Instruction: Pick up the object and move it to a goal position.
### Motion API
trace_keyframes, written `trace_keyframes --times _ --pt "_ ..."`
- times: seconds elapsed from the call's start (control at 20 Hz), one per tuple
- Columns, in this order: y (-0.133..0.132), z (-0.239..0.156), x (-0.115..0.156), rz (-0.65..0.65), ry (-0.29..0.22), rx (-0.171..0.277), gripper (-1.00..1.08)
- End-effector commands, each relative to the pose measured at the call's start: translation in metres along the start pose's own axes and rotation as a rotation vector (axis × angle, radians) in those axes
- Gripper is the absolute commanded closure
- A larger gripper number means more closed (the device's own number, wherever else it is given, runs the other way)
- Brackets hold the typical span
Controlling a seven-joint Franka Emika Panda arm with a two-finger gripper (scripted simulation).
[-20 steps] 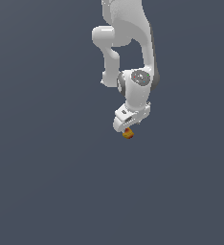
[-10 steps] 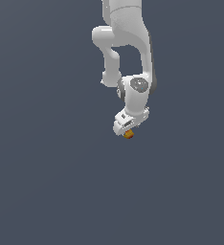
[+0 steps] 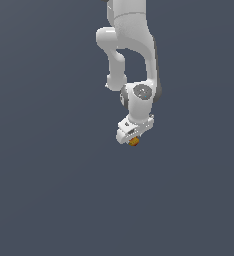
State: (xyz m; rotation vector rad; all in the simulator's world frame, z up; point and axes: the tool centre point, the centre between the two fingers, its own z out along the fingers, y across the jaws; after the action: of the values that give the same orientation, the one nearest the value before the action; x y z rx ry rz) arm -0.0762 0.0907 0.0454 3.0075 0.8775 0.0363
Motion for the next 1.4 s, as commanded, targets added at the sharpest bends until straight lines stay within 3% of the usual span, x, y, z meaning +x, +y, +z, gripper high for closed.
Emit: trace_keyframes --times 0.0,0.3,0.35,0.75,1.0,1.35 --pt "-0.013 0.01 -0.004 -0.017 -0.02 0.015 1.08" --pt "-0.013 0.01 -0.004 -0.017 -0.02 0.015 1.08" --pt "0.0 -0.001 0.001 -0.001 0.002 -0.001 1.08" --pt "0.019 0.0 -0.004 -0.003 0.0 0.001 1.08" --pt "0.052 0.001 -0.013 -0.005 -0.003 0.004 1.08" --pt "0.12 0.002 -0.03 -0.011 -0.011 0.01 1.08"
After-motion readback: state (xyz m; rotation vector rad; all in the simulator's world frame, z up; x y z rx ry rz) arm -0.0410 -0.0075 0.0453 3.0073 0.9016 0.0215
